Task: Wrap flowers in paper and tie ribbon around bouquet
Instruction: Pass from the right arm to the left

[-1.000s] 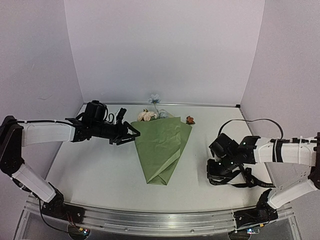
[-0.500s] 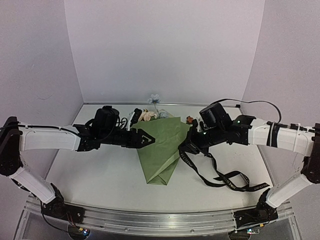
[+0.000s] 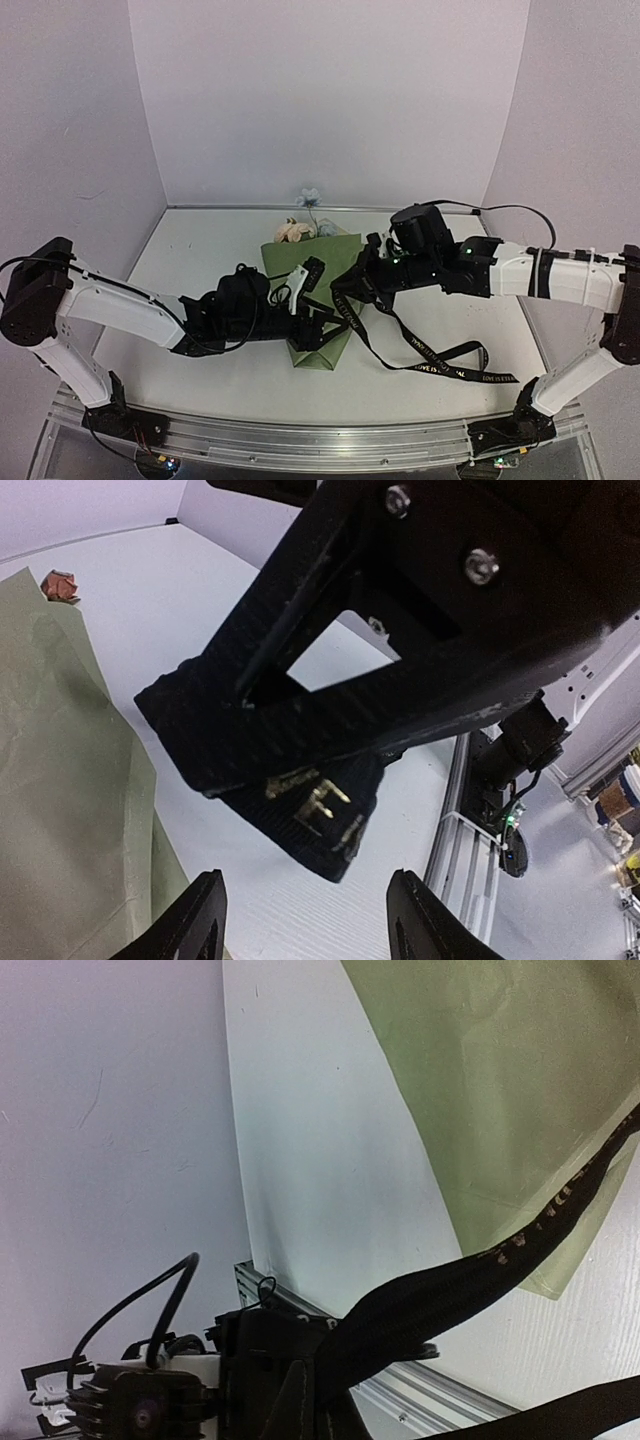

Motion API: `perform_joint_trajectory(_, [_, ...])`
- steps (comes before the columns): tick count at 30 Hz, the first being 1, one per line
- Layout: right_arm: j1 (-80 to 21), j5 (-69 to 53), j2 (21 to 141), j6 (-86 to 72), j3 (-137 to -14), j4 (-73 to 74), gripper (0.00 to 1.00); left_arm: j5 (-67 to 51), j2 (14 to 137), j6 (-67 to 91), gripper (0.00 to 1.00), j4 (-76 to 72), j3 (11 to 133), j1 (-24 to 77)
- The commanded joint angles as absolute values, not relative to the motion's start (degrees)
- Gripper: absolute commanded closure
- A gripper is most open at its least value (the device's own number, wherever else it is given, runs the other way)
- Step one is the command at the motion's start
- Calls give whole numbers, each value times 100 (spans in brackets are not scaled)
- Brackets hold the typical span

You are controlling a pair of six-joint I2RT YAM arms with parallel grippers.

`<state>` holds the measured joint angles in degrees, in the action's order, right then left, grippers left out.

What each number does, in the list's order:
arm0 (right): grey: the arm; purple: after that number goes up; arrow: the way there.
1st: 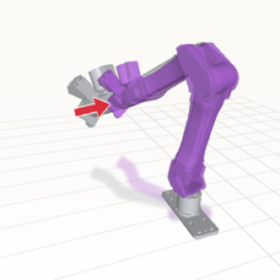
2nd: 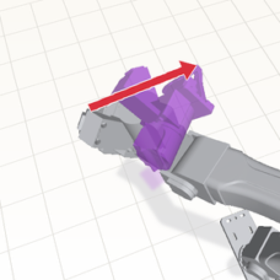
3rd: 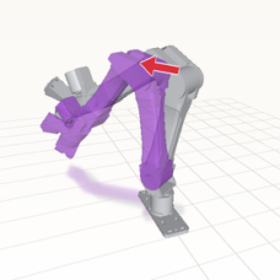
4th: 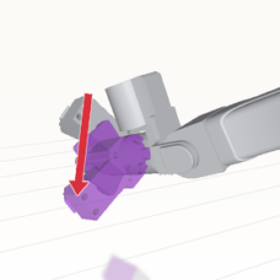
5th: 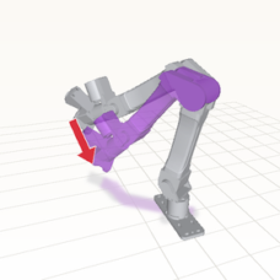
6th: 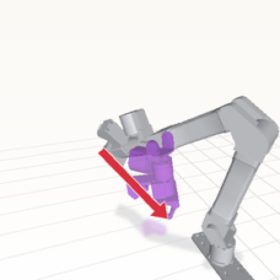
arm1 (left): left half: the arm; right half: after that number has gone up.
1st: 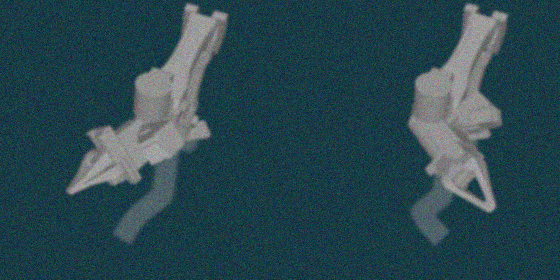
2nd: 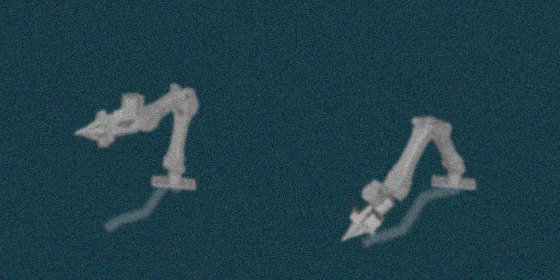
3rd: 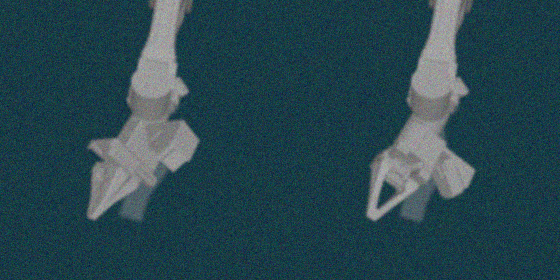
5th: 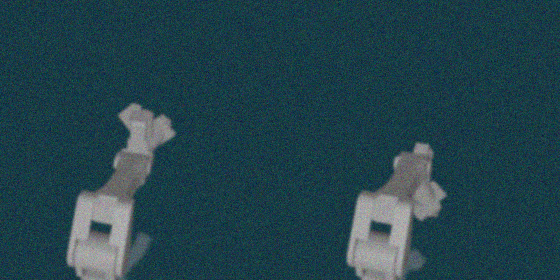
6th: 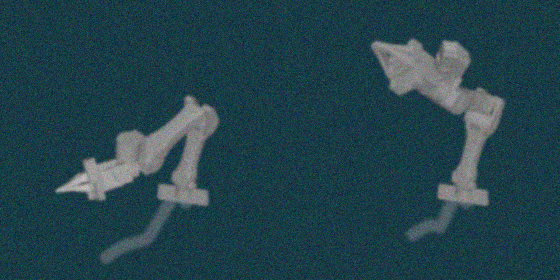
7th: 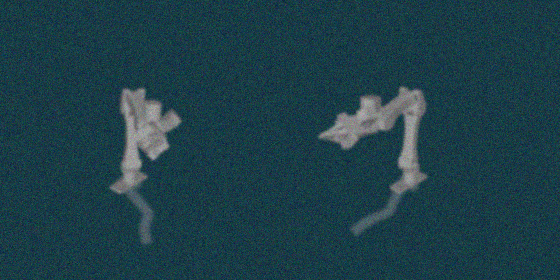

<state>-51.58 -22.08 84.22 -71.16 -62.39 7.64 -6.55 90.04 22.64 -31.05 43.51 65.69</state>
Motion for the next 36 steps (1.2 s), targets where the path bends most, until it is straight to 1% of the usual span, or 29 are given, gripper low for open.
perform_joint_trajectory(1, [-5235,-1881,8599,-7287,-6364,497,100,-364,8950,1979,42,-4048,4198,6556])
perform_joint_trajectory(7, [-5306,-1513,8937,-7404,-6642,531,100,-561,8840,1813,40,-4046,4066,6506])
perform_joint_trajectory(13, [-5414,-1339,9310,-7721,-7004,543,97,-653,8767,1893,40,-4029,4044,6216])
perform_joint_trajectory(16, [-5486,-1307,9442,-7836,-7129,551,97,-367,8795,1971,40,-3574,4272,6087])
perform_joint_trajectory(19, [-5568,-1197,9425,-7788,-7123,662,95,-550,8847,2075,43,-3396,4438,5870])
perform_joint_trajectory(21, [-5589,-1184,9350,-7721,-7032,755,93,-683,8895,2124,48,-3375,4520,5797])
perform_joint_trajectory(24, [-5590,-1091,9080,-7520,-6800,904,88,-811,9076,2268,72,-3406,4590,5792])
perform_joint_trajectory(25, [-5590,-1052,8967,-7414,-6731,1025,86,-815,9146,2363,83,-3437,4593,5792])
perform_joint_trajectory(26, [-5590,-1057,8859,-7249,-6708,1165,82,-803,9193,2460,89,-3510,4567,5792])
perform_joint_trajectory(28, [-5590,-1082,8643,-6788,-6749,1694,72,-733,9214,2649,98,-3567,4507,5792])
perform_joint_trajectory(30, [-5588,-1014,8353,-6361,-6675,2170,59,-486,9153,2834,100,-3525,4406,5792])
perform_joint_trajectory(33, [-5566,-507,7701,-5681,-6254,2936,35,-142,8975,2971,100,-3266,4305,5799])
perform_joint_trajectory(35, [-5455,-120,7214,-5129,-5935,3600,25,-55,8850,2994,100,-2961,4259,5802])
perform_joint_trajectory(36, [-5375,-56,7028,-4936,-5741,3845,23,-58,8800,2991,100,-2824,4229,5806])
